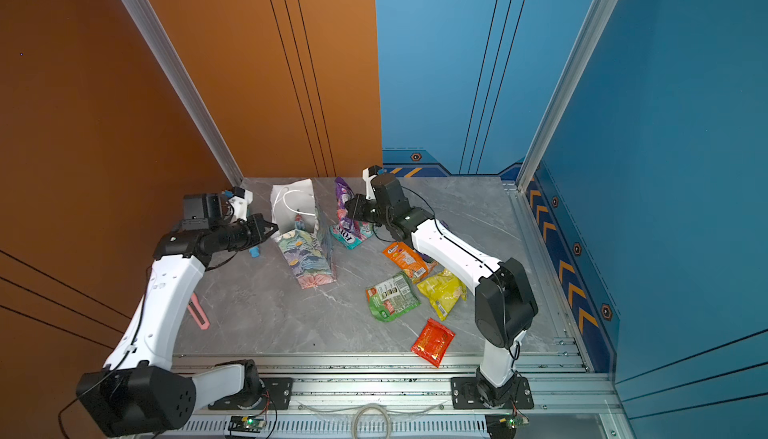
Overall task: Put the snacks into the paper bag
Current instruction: 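Lift the purple Berries bag with the right gripper toward the paper bag, then lower the purple Berries bag into the paper bag opening with the right gripper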
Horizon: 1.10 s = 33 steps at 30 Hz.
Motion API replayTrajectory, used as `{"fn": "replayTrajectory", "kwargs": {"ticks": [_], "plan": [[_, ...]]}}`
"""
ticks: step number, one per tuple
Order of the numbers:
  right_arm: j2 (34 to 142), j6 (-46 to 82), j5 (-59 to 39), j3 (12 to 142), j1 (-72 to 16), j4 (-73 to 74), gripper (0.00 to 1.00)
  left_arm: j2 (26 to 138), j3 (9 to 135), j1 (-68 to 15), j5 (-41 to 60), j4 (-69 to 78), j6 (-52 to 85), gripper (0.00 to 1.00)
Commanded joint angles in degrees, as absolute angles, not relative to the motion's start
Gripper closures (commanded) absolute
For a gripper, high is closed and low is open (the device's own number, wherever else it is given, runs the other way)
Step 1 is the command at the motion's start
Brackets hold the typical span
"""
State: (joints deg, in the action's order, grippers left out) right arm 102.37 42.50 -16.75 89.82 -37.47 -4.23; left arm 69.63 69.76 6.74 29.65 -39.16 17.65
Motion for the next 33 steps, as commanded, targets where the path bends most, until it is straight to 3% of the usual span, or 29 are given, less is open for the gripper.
{"fn": "replayTrajectory", "kwargs": {"ticks": [1,28,33], "plan": [[102.42,43.32,-14.88,95.23,-37.19,0.32,1.0,68.68,69.96,6.98,31.38,-38.43,17.84,1.0],[126.66,45.18,-13.19,131.52,-43.09,15.35,1.0,68.72,70.49,6.71,31.56,-38.49,18.71,1.0],[130.96,46.31,-15.53,138.52,-44.02,15.23,1.0,68.62,70.85,6.83,31.08,-38.5,18.9,0.84]]}}
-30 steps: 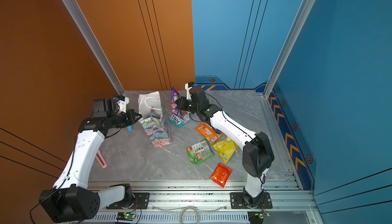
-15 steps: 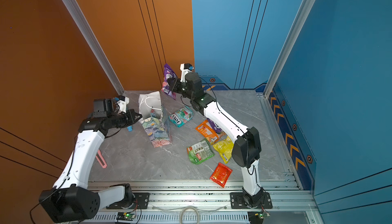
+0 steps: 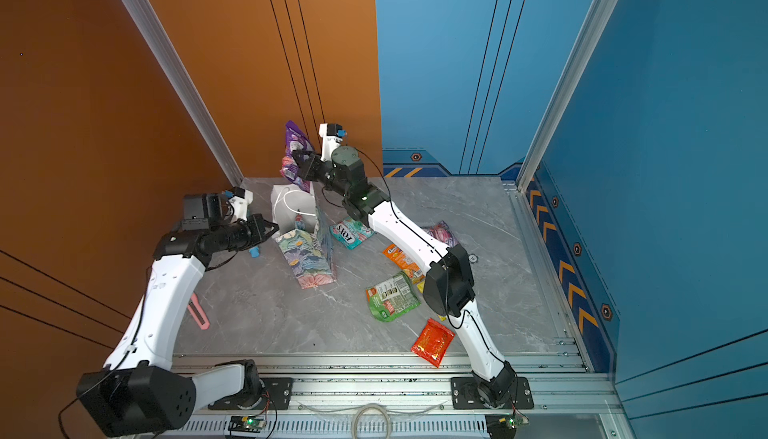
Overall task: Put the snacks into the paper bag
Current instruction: 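Lower the purple Berries bag into the paper bag opening with the right gripper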
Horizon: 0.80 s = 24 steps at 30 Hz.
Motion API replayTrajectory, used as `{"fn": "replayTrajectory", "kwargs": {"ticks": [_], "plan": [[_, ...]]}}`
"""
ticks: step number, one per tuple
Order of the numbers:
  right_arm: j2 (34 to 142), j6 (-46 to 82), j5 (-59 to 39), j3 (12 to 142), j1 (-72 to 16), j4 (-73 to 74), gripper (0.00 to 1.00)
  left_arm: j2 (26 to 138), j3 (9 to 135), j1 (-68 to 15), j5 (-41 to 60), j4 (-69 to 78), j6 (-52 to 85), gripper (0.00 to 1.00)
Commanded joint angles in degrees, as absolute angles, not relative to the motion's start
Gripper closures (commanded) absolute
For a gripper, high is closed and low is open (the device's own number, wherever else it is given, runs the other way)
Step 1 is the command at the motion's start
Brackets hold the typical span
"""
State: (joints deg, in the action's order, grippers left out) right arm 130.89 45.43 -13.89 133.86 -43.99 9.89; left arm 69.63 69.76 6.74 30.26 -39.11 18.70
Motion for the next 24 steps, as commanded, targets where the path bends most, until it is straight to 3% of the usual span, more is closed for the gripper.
{"fn": "replayTrajectory", "kwargs": {"ticks": [1,6,24], "plan": [[131.13,46.45,-15.88,138.99,-44.17,15.13,1.0,68.6,71.05,6.77,31.03,-38.51,18.9,0.81],[130.62,46.06,-16.9,139.06,-45.0,14.73,1.0,68.64,71.74,6.8,30.52,-38.48,19.14,0.67],[126.21,51.3,-26.07,134.54,-46.4,12.42,1.0,68.36,72.81,6.79,25.23,-38.87,19.26,0.69]]}}
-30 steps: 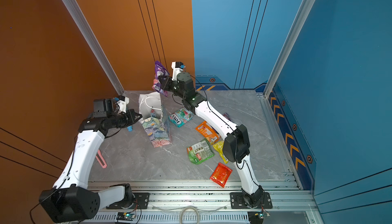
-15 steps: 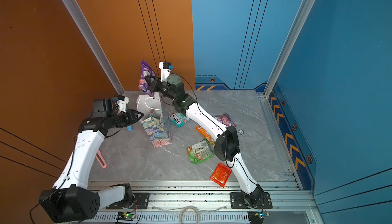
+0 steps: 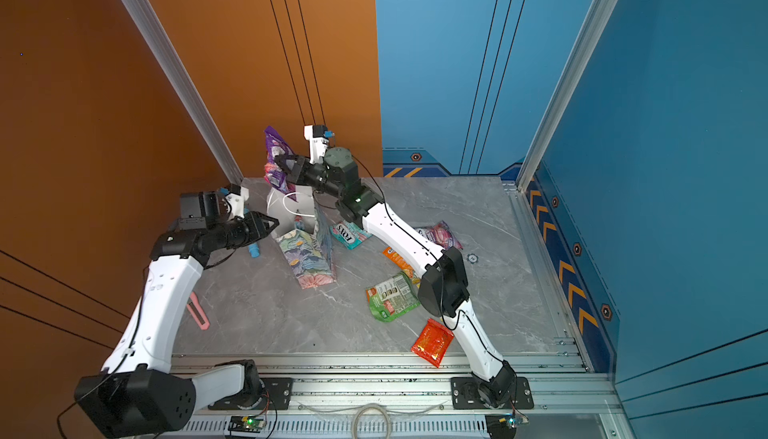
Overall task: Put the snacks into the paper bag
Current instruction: 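Lower the purple Berries bag into the paper bag opening with the right gripper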
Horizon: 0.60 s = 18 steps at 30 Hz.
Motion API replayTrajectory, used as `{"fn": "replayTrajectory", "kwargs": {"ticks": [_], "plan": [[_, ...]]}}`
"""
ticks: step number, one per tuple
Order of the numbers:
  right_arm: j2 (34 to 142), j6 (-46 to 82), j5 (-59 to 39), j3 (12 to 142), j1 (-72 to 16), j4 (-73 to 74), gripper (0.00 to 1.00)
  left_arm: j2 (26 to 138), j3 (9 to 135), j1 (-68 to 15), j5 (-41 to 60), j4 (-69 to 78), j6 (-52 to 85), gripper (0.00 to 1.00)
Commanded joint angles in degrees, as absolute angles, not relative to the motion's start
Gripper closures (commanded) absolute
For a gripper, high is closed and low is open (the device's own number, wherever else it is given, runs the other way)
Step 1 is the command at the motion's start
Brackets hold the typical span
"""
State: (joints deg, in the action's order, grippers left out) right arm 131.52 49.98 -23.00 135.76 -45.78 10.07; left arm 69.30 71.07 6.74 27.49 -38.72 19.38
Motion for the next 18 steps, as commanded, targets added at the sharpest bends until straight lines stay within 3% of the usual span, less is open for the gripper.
{"fn": "replayTrajectory", "kwargs": {"ticks": [1,10,18], "plan": [[125.44,51.54,-26.4,133.1,-46.49,12.81,1.0,68.33,73.07,6.82,24.71,-39.14,18.95,0.7],[120.69,53.55,-27.74,124.4,-47.2,16.29,1.0,68.32,73.69,6.68,23.68,-39.53,18.63,0.87],[119.18,57.1,-29.34,119.42,-47.72,19.03,1.0,67.94,73.48,6.59,23.63,-39.64,18.73,0.94]]}}
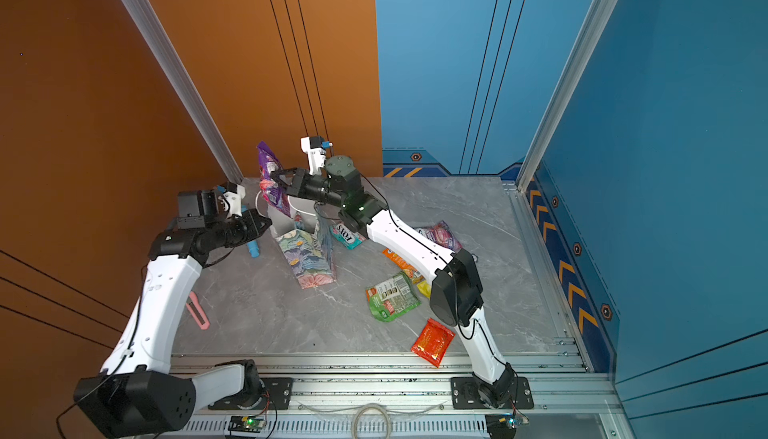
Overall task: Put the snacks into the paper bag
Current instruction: 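Lower the purple Berries bag into the paper bag opening with the right gripper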
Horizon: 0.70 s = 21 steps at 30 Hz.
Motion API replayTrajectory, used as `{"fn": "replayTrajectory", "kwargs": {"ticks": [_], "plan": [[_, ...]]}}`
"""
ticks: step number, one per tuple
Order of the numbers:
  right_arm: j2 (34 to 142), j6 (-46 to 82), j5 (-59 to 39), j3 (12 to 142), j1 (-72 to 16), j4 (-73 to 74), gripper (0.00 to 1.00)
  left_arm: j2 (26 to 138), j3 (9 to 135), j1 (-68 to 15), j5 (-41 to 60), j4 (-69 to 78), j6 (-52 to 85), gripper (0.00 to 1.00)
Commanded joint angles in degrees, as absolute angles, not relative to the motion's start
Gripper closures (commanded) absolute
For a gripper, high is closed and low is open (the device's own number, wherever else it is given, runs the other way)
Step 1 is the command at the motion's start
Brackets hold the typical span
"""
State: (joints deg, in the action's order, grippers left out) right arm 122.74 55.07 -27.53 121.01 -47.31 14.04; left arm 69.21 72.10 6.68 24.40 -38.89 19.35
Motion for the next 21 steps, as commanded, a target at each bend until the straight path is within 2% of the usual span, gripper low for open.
{"fn": "replayTrajectory", "kwargs": {"ticks": [1,11,21], "plan": [[119.26,57.34,-29.29,118.6,-47.72,19.38,1.0,67.9,73.43,6.59,23.73,-39.63,18.76,0.94],[115.24,59.27,-29.52,112.41,-47.66,21.51,1.0,67.94,73.47,6.44,23.88,-39.55,18.81,0.99],[117.51,63.3,-29.66,110.89,-48.6,25.58,1.0,67.69,73.61,6.5,24.76,-39.58,18.9,1.0]]}}
